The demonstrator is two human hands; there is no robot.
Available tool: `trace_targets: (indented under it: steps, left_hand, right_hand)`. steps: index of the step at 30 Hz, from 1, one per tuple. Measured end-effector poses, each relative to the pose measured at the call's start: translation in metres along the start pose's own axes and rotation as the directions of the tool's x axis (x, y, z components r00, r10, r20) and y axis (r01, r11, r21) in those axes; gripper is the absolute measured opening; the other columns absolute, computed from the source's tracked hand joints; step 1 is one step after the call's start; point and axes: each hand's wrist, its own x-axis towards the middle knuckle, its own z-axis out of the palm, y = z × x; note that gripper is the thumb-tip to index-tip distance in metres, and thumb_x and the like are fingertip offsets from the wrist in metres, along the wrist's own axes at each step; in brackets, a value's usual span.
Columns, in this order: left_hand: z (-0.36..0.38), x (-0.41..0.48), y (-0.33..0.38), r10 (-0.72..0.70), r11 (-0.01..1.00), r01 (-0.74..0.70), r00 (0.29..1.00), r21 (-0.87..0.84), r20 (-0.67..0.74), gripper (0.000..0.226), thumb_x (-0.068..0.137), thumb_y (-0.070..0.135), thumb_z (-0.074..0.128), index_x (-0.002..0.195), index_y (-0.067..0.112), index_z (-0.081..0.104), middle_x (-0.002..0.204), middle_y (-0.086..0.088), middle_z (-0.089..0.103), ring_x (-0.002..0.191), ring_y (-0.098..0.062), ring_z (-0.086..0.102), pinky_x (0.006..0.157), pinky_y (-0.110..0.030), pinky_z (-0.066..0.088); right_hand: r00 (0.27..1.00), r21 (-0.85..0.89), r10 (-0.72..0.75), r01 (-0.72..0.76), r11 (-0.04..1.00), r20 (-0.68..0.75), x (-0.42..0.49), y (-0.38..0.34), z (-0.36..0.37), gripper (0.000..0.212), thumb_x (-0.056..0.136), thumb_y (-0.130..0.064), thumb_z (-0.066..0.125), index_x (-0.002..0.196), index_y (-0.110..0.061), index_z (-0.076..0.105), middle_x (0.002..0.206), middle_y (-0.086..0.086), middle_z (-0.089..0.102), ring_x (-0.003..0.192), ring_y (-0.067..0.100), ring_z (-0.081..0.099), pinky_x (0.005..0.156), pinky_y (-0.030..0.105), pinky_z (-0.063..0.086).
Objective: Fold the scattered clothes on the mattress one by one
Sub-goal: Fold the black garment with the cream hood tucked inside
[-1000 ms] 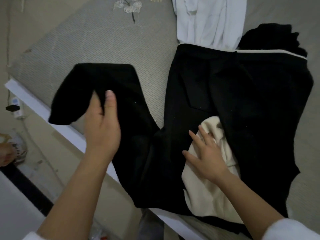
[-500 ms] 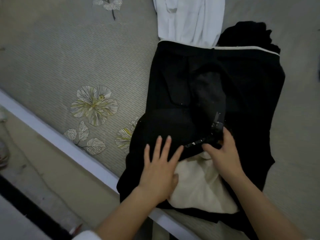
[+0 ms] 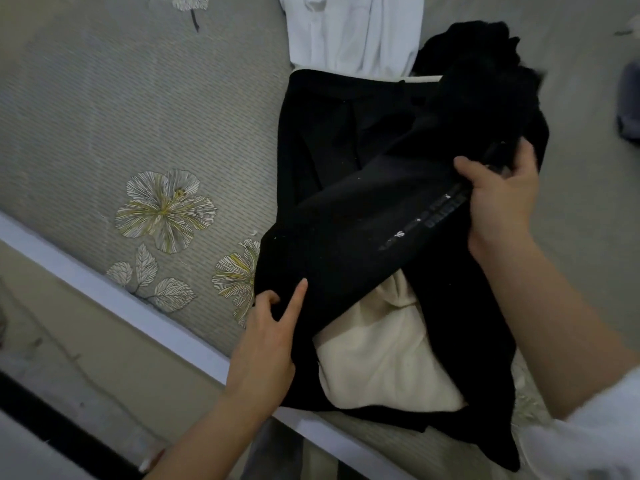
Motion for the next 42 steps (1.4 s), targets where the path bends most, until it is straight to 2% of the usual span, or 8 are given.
trace_targets:
  steps: [3, 6, 9, 12, 16, 26, 35, 42]
  left_hand:
    - [0.004, -0.002, 0.016, 0.037, 0.996, -0.046, 0.992, 0.074, 0.124, 0.115, 0.048, -0.003, 0.078, 0.149, 0.025, 0.027, 0.116, -0.008, 0.039, 0.084, -0.020, 0.056, 0.051, -0.021, 0.042]
    - [0.007, 0.000, 0.022, 0.095, 0.973, -0.146, 0.958, 0.178, 0.270, 0.090, 0.083, 0.021, 0.057, 0.152, 0.029, 0.001, 0.131, -0.004, 0.024, 0.110, -0.018, 0.041, 0.074, -0.023, 0.039]
    - [-0.002, 0.004, 0.020, 0.143, 0.986, -0.155, 0.976, 0.063, 0.164, 0.067, 0.084, 0.040, 0.042, 0.149, 0.026, 0.029, 0.128, 0.000, 0.035, 0.115, -0.020, 0.044, 0.084, -0.024, 0.042]
    - [0.001, 0.013, 0.020, 0.212, 0.977, -0.212, 0.977, -0.018, 0.010, 0.057, 0.092, 0.044, 0.033, 0.147, 0.031, 0.034, 0.151, -0.006, 0.028, 0.139, -0.024, 0.024, 0.109, -0.039, 0.027]
    - [0.014, 0.044, 0.020, 0.145, 0.980, -0.148, 0.989, 0.133, 0.029, 0.063, 0.092, 0.059, 0.016, 0.151, 0.040, 0.001, 0.158, -0.006, -0.022, 0.143, -0.024, -0.027, 0.114, -0.043, -0.009]
    - [0.022, 0.048, 0.013, 0.141, 0.972, -0.156, 0.985, 0.175, 0.096, 0.070, 0.089, 0.063, 0.011, 0.151, 0.034, -0.004, 0.158, -0.012, -0.019, 0.142, -0.024, -0.028, 0.115, -0.043, -0.014]
    - [0.049, 0.020, 0.008, 0.303, 0.914, -0.353, 0.921, 0.199, 0.244, 0.068, 0.092, 0.054, 0.027, 0.152, 0.034, 0.001, 0.161, -0.006, -0.002, 0.147, -0.020, -0.011, 0.118, -0.042, 0.000]
    - [0.032, -0.009, 0.017, 0.512, 0.812, -0.573, 0.791, 0.114, 0.333, 0.075, 0.088, 0.057, 0.038, 0.152, 0.036, 0.004, 0.161, -0.006, -0.008, 0.147, -0.027, -0.012, 0.117, -0.045, -0.002]
  right_hand:
    - [0.989, -0.187, 0.126, -0.140, 0.972, -0.080, 0.022, 0.025, -0.027, 0.064, 0.079, -0.014, 0.069, 0.137, -0.013, 0.043, 0.125, 0.006, 0.060, 0.107, 0.015, 0.062, 0.095, 0.030, 0.052]
    - [0.936, -0.422, 0.319, -0.351, 0.836, -0.148, 0.029, 0.047, -0.046, 0.085, 0.070, -0.028, 0.069, 0.145, -0.014, 0.031, 0.134, 0.012, 0.052, 0.115, 0.027, 0.056, 0.100, 0.048, 0.047]
    - [0.997, -0.657, 0.035, -0.068, 0.751, -0.064, 0.014, 0.047, -0.044, 0.088, 0.078, -0.025, 0.066, 0.150, -0.016, 0.018, 0.149, 0.014, 0.029, 0.135, 0.030, 0.035, 0.114, 0.046, 0.029]
    - [0.956, -0.839, -0.134, 0.292, 0.459, 0.260, -0.013, 0.050, -0.035, 0.084, 0.087, -0.035, 0.061, 0.153, -0.027, 0.009, 0.159, 0.010, 0.007, 0.145, 0.029, 0.009, 0.115, 0.047, 0.012]
    - [0.857, -0.896, 0.265, 0.405, 0.182, 0.442, -0.023, 0.084, -0.038, 0.076, 0.091, -0.065, 0.036, 0.152, -0.038, -0.002, 0.160, 0.007, -0.017, 0.146, 0.028, -0.018, 0.118, 0.048, -0.003]
    - [0.901, -0.894, 0.183, 0.330, 0.303, 0.395, -0.081, 0.097, -0.087, 0.071, 0.092, -0.065, 0.028, 0.152, -0.038, 0.002, 0.161, 0.001, -0.011, 0.146, 0.015, -0.017, 0.118, 0.039, -0.008]
    - [0.867, -0.929, 0.348, 0.287, 0.235, 0.356, -0.153, 0.138, -0.166, 0.076, 0.078, -0.080, -0.003, 0.145, -0.044, -0.006, 0.157, -0.008, -0.010, 0.145, 0.011, -0.014, 0.117, 0.035, -0.006]
    - [0.665, -0.724, 0.287, 0.629, 0.284, 0.690, -0.178, 0.128, -0.192, 0.081, 0.082, -0.072, 0.039, 0.150, -0.045, 0.004, 0.161, -0.005, 0.004, 0.149, 0.020, -0.003, 0.116, 0.047, 0.006]
